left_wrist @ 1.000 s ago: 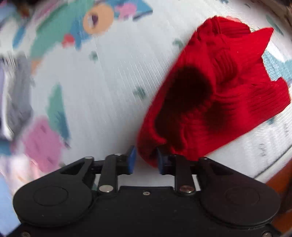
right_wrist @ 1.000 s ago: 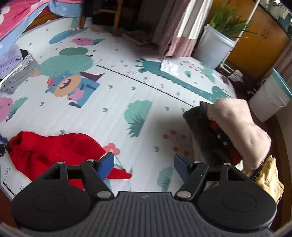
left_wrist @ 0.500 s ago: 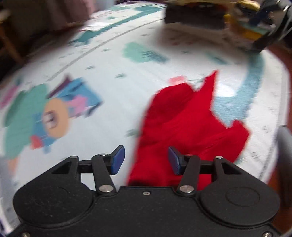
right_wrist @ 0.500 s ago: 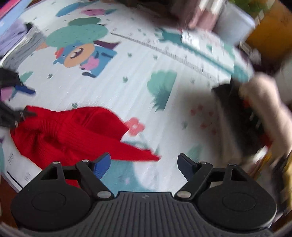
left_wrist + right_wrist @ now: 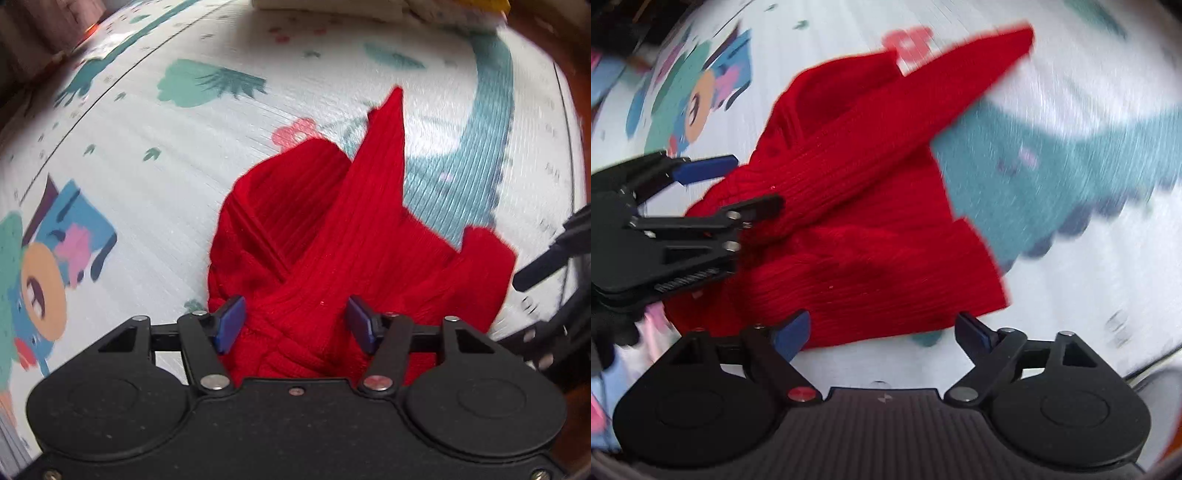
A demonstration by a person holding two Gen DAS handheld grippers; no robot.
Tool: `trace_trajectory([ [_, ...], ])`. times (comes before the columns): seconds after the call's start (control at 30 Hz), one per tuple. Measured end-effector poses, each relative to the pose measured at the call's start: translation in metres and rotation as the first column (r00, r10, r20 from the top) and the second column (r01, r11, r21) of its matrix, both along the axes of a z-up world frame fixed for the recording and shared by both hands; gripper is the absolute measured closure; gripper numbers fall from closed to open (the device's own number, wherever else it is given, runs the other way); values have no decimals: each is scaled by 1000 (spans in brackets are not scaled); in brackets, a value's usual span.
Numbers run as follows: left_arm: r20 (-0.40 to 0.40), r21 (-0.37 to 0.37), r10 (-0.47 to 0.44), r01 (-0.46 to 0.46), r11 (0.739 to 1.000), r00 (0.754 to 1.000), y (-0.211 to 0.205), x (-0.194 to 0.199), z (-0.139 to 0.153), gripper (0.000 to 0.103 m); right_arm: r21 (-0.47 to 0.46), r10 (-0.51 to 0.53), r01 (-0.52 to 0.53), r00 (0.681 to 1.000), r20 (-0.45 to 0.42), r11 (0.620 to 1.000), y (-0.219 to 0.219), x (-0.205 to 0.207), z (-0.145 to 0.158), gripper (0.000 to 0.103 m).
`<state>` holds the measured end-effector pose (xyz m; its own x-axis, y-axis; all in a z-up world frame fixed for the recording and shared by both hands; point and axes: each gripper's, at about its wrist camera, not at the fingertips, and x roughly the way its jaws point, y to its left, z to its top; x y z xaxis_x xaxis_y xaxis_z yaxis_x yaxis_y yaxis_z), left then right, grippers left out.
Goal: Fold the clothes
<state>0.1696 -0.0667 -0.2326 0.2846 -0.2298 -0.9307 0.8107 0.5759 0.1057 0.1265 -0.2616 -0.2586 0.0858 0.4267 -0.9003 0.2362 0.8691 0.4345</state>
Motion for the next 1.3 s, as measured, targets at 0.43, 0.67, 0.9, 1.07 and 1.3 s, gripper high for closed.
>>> trace_trajectory([
  [0.43, -30, -134, 633, -631, 764, 773, 190, 50, 10, 96, -21, -143, 143, 989, -35, 990, 5, -12, -29, 16],
  [0.67, 42, 15, 762, -763, 647, 647, 240, 40, -13, 82, -18, -198, 198, 980, 5, 980, 1, -16, -20, 15],
  [0.9, 243, -171, 598, -573, 802, 764, 181, 47, 25, 59, 87, -345, 340, 937, 48, 936, -14, -19, -24, 16],
  [1.07, 134, -190, 303, -276, 942, 943, 117, 50, 13, 53, 15, -310, 311, 939, 147, 950, -3, -15, -20, 32],
  [1.3, 105, -4, 243, -244, 970, 964, 104, 54, -39, 60, -134, -109, 154, 948, 299, 979, 28, 26, -20, 38],
])
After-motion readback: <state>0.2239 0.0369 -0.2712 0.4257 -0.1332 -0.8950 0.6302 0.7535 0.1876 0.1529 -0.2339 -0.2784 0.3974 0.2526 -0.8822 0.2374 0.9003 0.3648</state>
